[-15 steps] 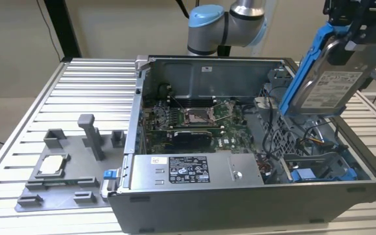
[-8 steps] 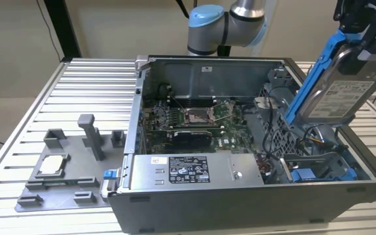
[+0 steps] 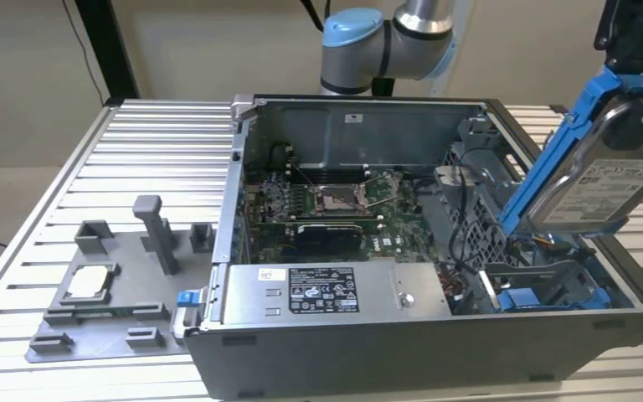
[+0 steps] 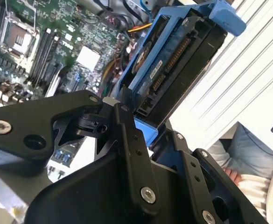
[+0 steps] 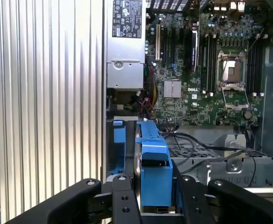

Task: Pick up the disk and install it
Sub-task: 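Pick up the disk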

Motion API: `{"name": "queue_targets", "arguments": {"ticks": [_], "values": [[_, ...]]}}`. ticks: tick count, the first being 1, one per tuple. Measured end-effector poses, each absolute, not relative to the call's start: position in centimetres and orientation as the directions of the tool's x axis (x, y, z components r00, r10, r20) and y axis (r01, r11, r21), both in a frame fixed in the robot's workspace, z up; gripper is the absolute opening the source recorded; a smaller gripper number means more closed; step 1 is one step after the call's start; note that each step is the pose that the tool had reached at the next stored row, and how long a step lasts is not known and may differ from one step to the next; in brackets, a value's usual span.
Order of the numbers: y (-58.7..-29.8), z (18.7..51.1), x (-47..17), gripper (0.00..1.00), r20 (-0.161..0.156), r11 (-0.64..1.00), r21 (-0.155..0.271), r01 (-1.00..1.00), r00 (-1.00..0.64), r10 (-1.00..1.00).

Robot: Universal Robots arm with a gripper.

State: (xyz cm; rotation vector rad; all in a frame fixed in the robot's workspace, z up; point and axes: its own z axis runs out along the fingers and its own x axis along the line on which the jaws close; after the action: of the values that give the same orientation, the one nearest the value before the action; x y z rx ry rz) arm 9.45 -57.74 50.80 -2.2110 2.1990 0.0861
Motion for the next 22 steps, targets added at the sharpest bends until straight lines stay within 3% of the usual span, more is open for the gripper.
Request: {"name": "queue_targets", "arguments": {"ticks": [22], "values": [[-58.49, 50.19, 9.58, 0.0, -0.055, -0.003, 0.023, -1.0, 0.002, -0.998]]}}
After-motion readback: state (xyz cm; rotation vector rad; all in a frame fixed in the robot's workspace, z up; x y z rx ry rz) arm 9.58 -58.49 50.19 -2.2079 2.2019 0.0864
